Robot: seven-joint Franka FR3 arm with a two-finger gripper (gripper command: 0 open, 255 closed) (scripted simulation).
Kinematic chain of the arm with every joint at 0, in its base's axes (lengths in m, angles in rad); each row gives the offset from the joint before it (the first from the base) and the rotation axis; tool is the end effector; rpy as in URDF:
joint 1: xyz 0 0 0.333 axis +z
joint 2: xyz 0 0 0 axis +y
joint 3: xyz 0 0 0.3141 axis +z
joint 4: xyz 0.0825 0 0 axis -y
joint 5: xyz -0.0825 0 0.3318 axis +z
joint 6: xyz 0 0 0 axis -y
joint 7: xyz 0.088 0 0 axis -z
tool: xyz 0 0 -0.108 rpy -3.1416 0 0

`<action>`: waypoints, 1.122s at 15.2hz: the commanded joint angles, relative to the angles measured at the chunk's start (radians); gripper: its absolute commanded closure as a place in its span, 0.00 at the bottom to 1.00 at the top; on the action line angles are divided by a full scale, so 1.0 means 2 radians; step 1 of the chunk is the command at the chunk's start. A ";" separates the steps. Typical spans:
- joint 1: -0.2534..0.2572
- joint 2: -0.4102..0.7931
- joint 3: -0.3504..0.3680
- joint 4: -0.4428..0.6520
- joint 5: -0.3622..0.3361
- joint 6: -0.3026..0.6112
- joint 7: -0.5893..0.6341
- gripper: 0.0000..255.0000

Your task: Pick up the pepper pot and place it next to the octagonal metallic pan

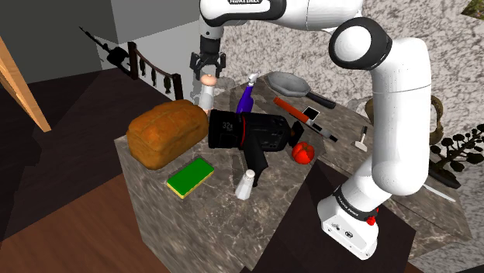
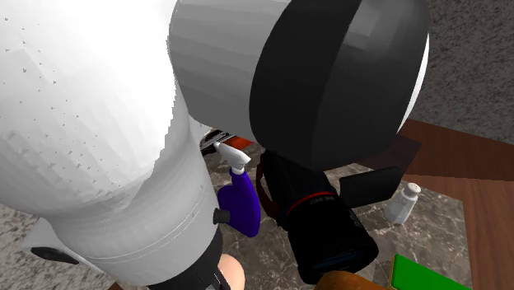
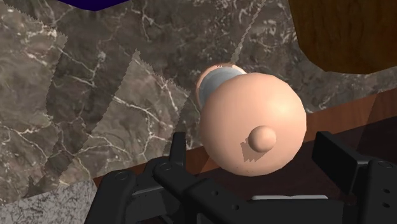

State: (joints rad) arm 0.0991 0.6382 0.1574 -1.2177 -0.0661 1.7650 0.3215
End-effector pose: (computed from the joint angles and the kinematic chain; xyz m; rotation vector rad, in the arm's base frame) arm 0.6583 0.1378 0.4097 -3.1309 0.1193 0.1393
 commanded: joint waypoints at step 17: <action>0.000 0.001 0.000 -0.001 0.000 0.003 0.000 1.00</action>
State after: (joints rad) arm 0.0996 0.6405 0.1573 -1.2209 -0.0665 1.7719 0.3221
